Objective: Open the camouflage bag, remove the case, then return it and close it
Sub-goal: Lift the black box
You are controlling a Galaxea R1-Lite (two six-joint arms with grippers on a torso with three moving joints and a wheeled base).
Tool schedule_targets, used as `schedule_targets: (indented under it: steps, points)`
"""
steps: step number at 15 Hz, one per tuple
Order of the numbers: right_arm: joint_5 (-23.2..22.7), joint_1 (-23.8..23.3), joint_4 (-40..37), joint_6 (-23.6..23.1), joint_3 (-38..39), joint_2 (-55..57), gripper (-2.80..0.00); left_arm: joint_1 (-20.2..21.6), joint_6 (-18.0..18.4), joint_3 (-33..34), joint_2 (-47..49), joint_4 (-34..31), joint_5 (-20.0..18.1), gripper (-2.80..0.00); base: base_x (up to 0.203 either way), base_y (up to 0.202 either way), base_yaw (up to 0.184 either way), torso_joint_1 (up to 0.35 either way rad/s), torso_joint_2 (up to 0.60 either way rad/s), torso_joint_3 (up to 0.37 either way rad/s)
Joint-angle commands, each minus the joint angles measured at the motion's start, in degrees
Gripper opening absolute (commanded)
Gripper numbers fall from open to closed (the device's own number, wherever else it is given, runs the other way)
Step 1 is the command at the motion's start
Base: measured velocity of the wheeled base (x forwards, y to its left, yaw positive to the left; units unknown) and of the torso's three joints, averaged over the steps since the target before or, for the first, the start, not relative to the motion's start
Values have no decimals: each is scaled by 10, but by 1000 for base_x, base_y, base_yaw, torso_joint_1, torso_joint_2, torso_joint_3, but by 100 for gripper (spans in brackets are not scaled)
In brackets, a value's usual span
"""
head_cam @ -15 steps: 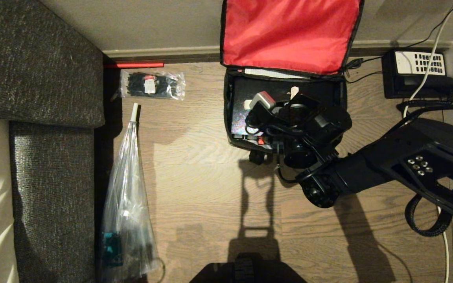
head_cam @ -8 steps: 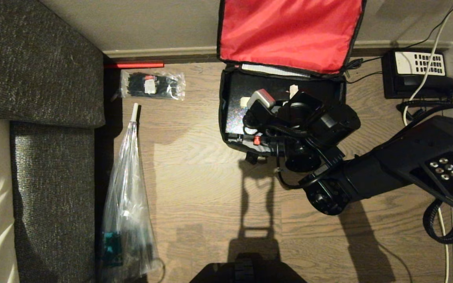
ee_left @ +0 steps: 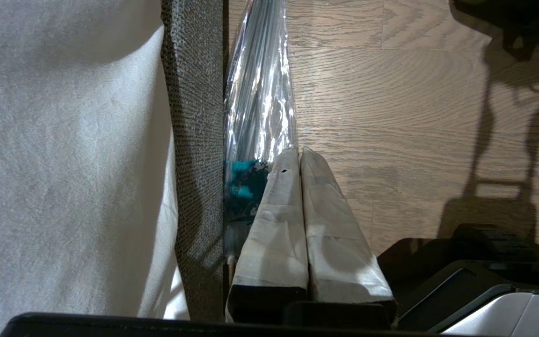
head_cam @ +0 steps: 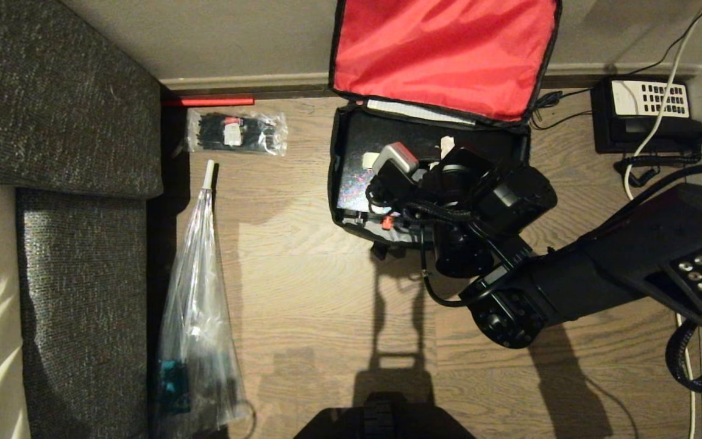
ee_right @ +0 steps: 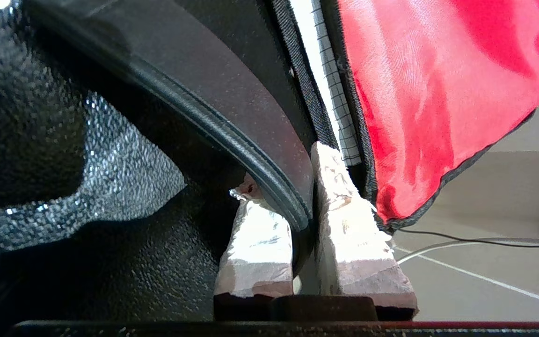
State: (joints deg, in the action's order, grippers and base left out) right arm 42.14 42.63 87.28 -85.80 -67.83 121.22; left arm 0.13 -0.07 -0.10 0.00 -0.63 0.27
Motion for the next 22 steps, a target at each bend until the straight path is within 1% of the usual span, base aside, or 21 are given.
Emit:
schedule_targets:
  steps: [1, 5, 13, 14, 15, 17, 18, 20, 22]
  points:
    - [3, 1, 4, 5, 2, 14, -280, 0, 0, 0, 0, 0, 1, -280, 0, 0, 0, 0, 0, 0]
    - [2, 0, 4, 31, -1, 48, -280, 0, 0, 0, 0, 0, 0, -280, 0, 0, 0, 0, 0, 0]
    - [-1, -4, 4, 41, 2, 79, -280, 0, 0, 0, 0, 0, 0, -280, 0, 0, 0, 0, 0, 0]
    - [0, -6, 4, 40, 4, 81, 0, 0, 0, 0, 0, 0, 0, -280, 0, 0, 0, 0, 0, 0]
    - [0, -6, 4, 45, 12, 81, 0, 0, 0, 0, 0, 0, 1, -280, 0, 0, 0, 0, 0, 0]
    - [0, -5, 2, 81, 21, 82, 0, 0, 0, 0, 0, 0, 0, -280, 0, 0, 0, 0, 0, 0]
    - [-1, -4, -12, 93, 36, 79, 0, 0, 0, 0, 0, 0, 0, -280, 0, 0, 0, 0, 0, 0]
    - [-1, -2, -25, 107, 72, 65, 0, 0, 0, 0, 0, 0, 1, -280, 0, 0, 0, 0, 0, 0]
    - [-5, 3, -30, 113, 129, 42, 0, 0, 0, 0, 0, 0, 0, -280, 0, 0, 0, 0, 0, 0]
